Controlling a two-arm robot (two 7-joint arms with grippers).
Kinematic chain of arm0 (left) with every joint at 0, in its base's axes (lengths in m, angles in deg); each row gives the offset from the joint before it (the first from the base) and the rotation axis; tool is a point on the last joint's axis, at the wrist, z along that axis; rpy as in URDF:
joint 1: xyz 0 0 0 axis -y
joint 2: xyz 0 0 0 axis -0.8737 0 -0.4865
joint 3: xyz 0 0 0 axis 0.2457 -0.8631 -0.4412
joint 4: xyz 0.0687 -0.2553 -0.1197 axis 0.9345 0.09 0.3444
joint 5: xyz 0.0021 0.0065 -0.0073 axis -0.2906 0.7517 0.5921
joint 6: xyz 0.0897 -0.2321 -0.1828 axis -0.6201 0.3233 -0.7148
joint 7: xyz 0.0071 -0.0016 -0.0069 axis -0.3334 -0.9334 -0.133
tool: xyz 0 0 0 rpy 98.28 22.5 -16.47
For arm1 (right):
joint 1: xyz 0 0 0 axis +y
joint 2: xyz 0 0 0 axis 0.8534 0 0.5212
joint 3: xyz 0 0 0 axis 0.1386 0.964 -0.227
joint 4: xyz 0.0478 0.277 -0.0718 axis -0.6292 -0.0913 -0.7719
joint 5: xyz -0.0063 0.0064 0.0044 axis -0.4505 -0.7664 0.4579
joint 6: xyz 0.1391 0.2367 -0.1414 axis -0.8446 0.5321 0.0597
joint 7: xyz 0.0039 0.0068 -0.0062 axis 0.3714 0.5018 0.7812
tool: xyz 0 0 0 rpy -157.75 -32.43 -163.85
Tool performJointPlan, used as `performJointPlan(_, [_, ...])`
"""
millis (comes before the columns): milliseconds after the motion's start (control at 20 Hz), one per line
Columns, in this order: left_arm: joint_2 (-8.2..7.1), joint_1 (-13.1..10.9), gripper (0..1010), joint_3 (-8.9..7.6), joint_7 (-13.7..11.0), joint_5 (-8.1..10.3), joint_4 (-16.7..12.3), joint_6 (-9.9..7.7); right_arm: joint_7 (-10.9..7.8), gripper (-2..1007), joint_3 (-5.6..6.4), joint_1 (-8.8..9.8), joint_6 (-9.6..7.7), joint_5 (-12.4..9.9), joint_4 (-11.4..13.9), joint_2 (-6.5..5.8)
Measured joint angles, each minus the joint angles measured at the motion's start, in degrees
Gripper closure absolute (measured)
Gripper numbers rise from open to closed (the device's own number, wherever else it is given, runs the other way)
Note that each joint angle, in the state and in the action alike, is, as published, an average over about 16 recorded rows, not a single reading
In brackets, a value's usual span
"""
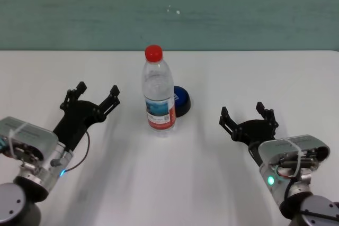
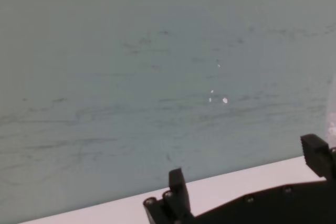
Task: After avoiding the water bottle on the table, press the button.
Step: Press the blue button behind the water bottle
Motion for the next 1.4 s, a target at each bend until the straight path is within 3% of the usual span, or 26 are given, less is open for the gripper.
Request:
performJointPlan(450, [0.16,1.2,0,0.57,-0.1,-0.59,1.2,0.12,0.00,1,0.00,0.00,0.00,0.0,0.0,0.00])
performJointPlan(1400, [0.07,6.5,0,1.95,-1.4,-0.73,6.7,0.13,0.00,1,0.00,0.00,0.00,0.0,0.0,0.00])
